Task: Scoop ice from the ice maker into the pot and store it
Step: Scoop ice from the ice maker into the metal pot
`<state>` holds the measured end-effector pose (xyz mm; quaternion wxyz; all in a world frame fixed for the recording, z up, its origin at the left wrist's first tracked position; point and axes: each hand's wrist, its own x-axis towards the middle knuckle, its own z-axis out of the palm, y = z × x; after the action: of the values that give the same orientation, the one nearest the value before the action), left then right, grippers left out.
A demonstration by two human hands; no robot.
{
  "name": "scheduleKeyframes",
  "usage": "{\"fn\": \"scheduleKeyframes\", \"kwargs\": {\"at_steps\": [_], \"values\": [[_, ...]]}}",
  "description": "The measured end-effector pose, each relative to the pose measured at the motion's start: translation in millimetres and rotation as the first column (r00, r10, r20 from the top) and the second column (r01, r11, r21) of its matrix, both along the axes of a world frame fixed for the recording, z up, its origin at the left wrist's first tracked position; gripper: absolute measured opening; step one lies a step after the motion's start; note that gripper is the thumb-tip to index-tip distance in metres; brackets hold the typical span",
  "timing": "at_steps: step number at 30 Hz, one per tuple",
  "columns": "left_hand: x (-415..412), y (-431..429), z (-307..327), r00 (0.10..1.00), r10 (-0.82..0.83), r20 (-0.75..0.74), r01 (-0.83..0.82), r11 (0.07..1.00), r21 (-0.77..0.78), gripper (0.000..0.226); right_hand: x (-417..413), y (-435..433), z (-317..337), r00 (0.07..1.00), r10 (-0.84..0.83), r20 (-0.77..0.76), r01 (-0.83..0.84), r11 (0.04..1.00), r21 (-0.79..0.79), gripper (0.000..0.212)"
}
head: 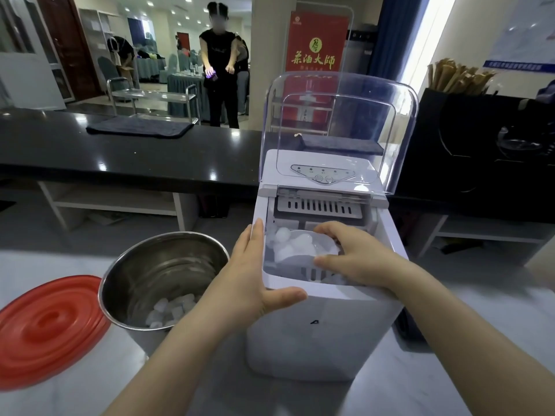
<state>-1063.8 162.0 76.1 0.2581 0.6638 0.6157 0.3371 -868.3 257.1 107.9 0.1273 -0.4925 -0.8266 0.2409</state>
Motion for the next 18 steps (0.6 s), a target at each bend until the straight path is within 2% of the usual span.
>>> {"fn": "scheduleKeyframes", "kwargs": {"at_steps": [12, 18], "values": [[0, 0, 1, 0.999, 0.011, -0.042, -0.01, 1.0, 0.02, 0.127, 4, -7, 8, 0.995, -0.031, -0.095, 0.038, 0.997, 0.064, 0.059], [-1, 0, 2, 0.998, 0.017, -0.054, -0.016, 1.0, 0.004, 0.127, 10, -16, 10, 0.995, -0.081, -0.06, 0.087, 0.991, 0.102, 0.062]]}}
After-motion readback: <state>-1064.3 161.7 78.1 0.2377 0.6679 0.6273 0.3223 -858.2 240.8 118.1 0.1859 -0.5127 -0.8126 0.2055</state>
